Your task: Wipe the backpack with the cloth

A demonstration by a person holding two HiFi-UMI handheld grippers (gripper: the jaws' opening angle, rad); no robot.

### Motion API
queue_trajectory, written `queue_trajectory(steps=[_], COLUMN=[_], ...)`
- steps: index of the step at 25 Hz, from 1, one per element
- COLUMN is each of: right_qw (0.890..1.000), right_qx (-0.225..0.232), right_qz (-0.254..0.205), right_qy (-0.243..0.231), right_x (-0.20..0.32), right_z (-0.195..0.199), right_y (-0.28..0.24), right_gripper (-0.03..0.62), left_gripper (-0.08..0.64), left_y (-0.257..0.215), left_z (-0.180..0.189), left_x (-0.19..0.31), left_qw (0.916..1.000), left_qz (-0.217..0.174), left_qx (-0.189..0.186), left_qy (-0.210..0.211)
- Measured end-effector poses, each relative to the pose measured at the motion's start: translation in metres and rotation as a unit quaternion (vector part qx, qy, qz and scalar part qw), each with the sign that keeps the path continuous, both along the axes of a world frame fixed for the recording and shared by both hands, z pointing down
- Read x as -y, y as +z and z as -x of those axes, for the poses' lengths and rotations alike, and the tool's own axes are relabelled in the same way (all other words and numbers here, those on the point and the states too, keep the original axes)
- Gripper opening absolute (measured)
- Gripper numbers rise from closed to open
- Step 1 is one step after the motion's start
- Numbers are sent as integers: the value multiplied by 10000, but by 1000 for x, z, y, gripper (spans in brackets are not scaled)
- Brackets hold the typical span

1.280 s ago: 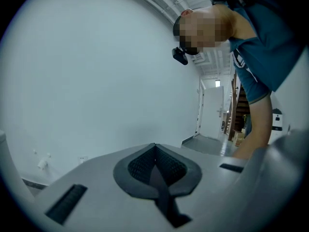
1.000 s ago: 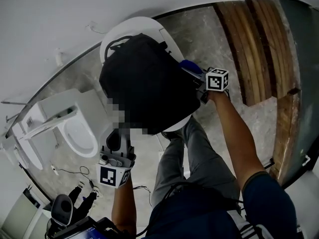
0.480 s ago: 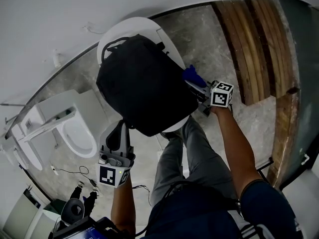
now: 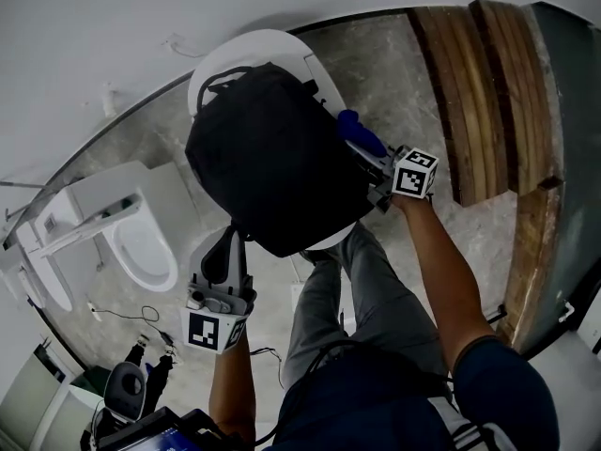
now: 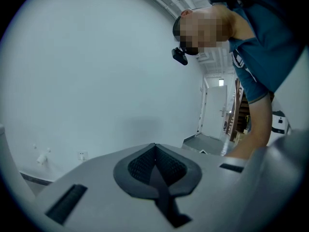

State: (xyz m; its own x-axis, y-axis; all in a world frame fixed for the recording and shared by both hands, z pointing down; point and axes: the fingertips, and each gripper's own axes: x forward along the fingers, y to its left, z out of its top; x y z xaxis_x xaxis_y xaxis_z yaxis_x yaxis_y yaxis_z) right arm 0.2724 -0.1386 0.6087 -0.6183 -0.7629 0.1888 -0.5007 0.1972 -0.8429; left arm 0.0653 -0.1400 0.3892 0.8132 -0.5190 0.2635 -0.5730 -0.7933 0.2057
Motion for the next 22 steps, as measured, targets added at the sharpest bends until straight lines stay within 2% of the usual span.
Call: queue_trajectory(steps=[3,11,13,17,22], right_qw=[9997,9980,9977,9970,9977], right_qx=[-118,277,337,650,544], right_qz=[-172,-505,-406,-21,135], right_qy=[-158,-267,-428,-423,-384], right_x=[36,149,161,131,73], right_z=[3,5,11,7,3], right_y=[-1,-18,-17,-1,12], right_gripper=[20,20,20,20,20], left_gripper=[3,3,3,3,3], left_y=[3,8,11,11,11], left_z=[7,16,17,15,18], left_x=[4,8,8,12,23], left_qw=[9999,9993,9991,9990,9989], left_qz=[15,55,85,95,106], left_qx=[52,85,101,88,44], left_qy=[-136,-359,-396,-423,-454])
